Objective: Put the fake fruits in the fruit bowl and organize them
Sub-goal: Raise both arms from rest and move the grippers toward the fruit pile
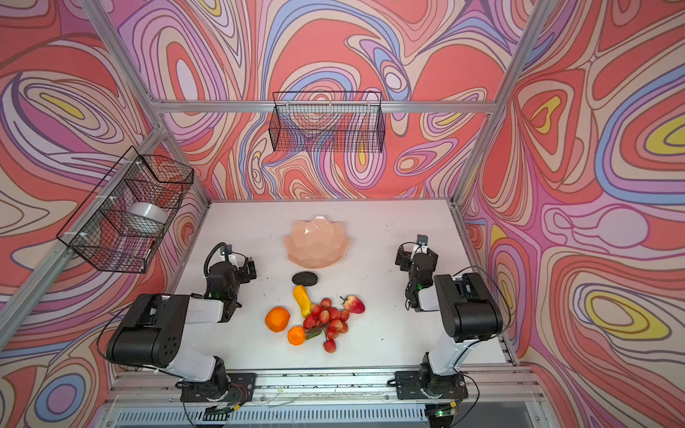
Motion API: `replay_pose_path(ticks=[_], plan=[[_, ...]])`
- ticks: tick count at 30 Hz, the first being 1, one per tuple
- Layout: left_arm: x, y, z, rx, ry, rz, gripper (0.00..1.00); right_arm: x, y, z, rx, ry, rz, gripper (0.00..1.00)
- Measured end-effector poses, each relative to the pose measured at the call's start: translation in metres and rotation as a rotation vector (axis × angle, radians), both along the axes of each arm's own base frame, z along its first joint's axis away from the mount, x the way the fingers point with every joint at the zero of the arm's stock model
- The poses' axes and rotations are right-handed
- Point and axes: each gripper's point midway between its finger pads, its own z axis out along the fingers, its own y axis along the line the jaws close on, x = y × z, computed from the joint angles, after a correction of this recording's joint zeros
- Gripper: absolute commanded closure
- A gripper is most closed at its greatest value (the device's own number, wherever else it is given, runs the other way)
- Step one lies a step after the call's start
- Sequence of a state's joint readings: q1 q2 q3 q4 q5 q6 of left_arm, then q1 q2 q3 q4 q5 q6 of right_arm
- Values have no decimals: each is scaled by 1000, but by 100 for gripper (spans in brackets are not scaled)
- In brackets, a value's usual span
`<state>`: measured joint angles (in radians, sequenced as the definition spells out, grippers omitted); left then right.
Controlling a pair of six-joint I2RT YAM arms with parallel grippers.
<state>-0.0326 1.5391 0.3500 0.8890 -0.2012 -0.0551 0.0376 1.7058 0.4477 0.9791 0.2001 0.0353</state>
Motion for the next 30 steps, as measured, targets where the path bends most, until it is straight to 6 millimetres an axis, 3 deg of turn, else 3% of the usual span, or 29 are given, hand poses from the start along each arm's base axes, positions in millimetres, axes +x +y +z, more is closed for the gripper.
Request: replay_pose_path(ticks=[28,30], plan=[[4,-19,1,-9,13,-117,0,0,-4,-1,-1,35,-18,2],[1,-18,3,-14,48,-109,0,4,-6,8,17,78,-39,1]])
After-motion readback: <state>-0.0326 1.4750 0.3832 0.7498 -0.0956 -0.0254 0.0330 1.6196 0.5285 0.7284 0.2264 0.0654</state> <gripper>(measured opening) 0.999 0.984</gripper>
